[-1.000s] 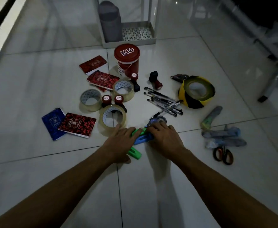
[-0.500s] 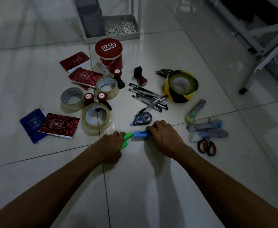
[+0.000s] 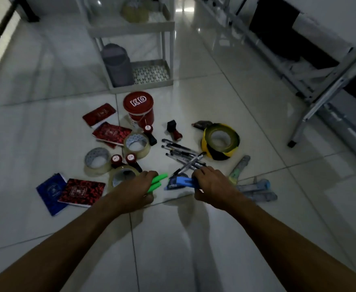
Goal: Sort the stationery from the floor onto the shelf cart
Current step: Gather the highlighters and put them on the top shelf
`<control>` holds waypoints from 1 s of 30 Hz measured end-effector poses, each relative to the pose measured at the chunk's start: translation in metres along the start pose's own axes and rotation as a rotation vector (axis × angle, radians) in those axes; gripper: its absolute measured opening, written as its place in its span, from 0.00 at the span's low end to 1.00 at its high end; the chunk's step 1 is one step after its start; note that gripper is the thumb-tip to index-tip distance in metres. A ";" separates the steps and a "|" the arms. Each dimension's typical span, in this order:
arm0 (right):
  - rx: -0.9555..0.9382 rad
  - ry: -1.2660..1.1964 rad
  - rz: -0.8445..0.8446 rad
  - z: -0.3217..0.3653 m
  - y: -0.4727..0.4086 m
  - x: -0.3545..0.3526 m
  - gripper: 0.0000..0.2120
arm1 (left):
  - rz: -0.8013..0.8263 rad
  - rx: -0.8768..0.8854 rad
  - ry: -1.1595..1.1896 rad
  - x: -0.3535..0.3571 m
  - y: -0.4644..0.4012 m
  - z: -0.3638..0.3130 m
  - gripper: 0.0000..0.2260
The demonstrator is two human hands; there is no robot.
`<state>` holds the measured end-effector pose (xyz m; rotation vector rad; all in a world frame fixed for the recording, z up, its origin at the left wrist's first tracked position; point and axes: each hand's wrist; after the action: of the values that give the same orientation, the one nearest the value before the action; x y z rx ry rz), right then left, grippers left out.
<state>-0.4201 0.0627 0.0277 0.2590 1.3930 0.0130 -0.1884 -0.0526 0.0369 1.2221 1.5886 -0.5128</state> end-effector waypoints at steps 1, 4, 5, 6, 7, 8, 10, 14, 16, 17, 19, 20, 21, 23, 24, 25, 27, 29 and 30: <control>-0.013 0.018 -0.016 0.003 -0.003 -0.013 0.15 | -0.022 0.006 -0.015 -0.014 0.002 -0.001 0.24; -0.038 0.046 -0.068 0.013 -0.012 -0.055 0.16 | -0.070 -0.010 -0.014 -0.058 0.010 -0.005 0.24; -0.040 0.042 -0.087 0.018 -0.016 -0.073 0.16 | -0.086 -0.011 -0.024 -0.075 0.013 -0.008 0.25; -0.039 0.019 -0.104 0.022 -0.019 -0.091 0.15 | -0.105 -0.013 -0.046 -0.093 0.016 -0.010 0.26; -0.035 -0.013 -0.125 0.027 -0.022 -0.111 0.14 | -0.132 -0.016 -0.075 -0.112 0.018 -0.012 0.26; -0.038 -0.044 -0.138 0.033 -0.026 -0.132 0.14 | -0.164 -0.014 -0.104 -0.133 0.021 -0.015 0.26; -0.050 -0.049 -0.161 0.044 -0.033 -0.171 0.13 | -0.223 0.001 -0.180 -0.170 0.022 -0.020 0.26; -0.032 0.030 -0.217 0.063 -0.054 -0.244 0.14 | -0.338 0.007 -0.277 -0.251 0.022 -0.032 0.25; 0.000 0.076 -0.249 0.067 -0.067 -0.276 0.12 | -0.385 0.021 -0.322 -0.288 0.020 -0.035 0.22; 0.021 0.091 -0.270 0.067 -0.076 -0.289 0.11 | -0.398 0.026 -0.351 -0.304 0.016 -0.033 0.21; 0.042 0.085 -0.316 0.065 -0.096 -0.308 0.11 | -0.423 0.029 -0.395 -0.331 0.004 -0.025 0.20; 0.040 0.073 -0.334 0.064 -0.108 -0.315 0.11 | -0.443 0.025 -0.388 -0.343 -0.004 -0.018 0.22; 0.036 0.066 -0.344 0.061 -0.122 -0.320 0.11 | -0.469 0.026 -0.367 -0.352 -0.014 -0.009 0.23; 0.025 0.049 -0.354 0.055 -0.158 -0.331 0.13 | -0.511 0.027 -0.343 -0.370 -0.038 0.011 0.25; 0.018 0.038 -0.365 0.054 -0.170 -0.336 0.13 | -0.511 0.035 -0.354 -0.377 -0.047 0.018 0.26; 0.007 0.036 -0.380 0.054 -0.183 -0.342 0.12 | -0.506 0.044 -0.376 -0.384 -0.055 0.024 0.25; -0.008 0.045 -0.424 0.053 -0.214 -0.361 0.10 | -0.511 0.057 -0.441 -0.404 -0.075 0.040 0.22; -0.020 0.041 -0.471 0.055 -0.238 -0.385 0.10 | -0.518 0.066 -0.495 -0.431 -0.086 0.050 0.21; -0.030 0.045 -0.479 0.058 -0.249 -0.400 0.10 | -0.517 0.071 -0.523 -0.448 -0.091 0.054 0.21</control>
<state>-0.4722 -0.2539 0.3781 -0.1053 1.4689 -0.3573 -0.2613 -0.3339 0.3938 0.6324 1.4195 -1.1259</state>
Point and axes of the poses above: each hand's wrist, its own y-axis away from the middle knuckle, its own x-axis out of the palm, z = x × y, and after that the axes turned 9 degrees about x, right-handed
